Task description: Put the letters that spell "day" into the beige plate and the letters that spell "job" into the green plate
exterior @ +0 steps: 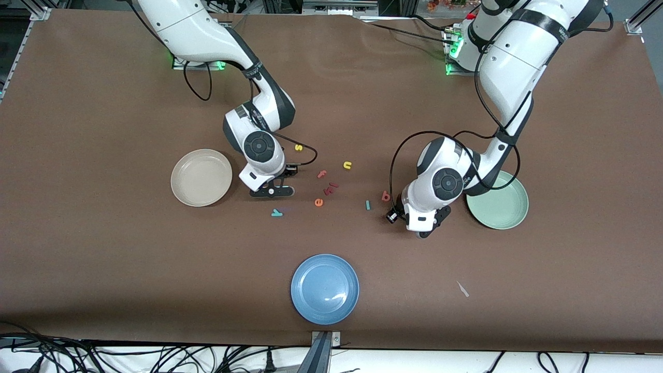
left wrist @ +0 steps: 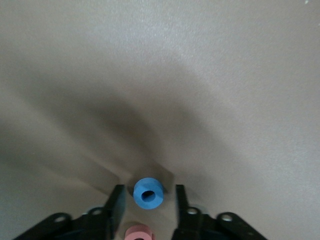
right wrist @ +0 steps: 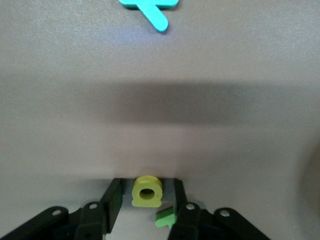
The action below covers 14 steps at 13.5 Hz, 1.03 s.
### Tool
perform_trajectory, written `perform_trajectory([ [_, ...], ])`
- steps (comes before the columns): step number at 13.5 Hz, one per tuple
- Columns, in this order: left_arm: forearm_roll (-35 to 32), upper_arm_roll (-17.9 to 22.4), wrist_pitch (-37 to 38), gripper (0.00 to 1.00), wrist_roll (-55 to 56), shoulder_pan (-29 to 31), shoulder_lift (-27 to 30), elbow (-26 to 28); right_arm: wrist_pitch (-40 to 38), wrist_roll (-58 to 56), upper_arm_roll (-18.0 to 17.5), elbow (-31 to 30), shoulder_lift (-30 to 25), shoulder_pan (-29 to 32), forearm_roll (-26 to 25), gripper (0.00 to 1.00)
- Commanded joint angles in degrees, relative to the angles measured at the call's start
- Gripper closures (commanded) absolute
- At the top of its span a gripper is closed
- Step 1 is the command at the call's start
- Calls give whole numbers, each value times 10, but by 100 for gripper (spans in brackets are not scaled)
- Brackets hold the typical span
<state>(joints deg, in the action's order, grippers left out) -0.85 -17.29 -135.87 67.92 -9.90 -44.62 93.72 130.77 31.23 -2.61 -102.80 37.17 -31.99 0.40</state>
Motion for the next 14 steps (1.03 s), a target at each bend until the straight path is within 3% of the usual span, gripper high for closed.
perform_trajectory([
  [1,9,6,3,58,0,-12,12,12,10,10,4,-11,0,-11,7,70],
  [3,9,7,3,58,0,-12,11,12,5,9,4,-9,-3,-11,7,86],
  [6,8,9,3,58,0,-12,5,12,-37,-6,13,-2,-39,-6,7,87],
  [8,8,9,3,58,0,-12,2,12,-109,-66,57,3,-79,-4,7,87],
  [10,7,9,3,68,-2,-12,2,12,-155,-156,108,-1,-93,-4,8,87],
  [14,-13,9,3,71,-1,-12,-5,12,-155,-234,174,-41,-93,-2,9,87],
])
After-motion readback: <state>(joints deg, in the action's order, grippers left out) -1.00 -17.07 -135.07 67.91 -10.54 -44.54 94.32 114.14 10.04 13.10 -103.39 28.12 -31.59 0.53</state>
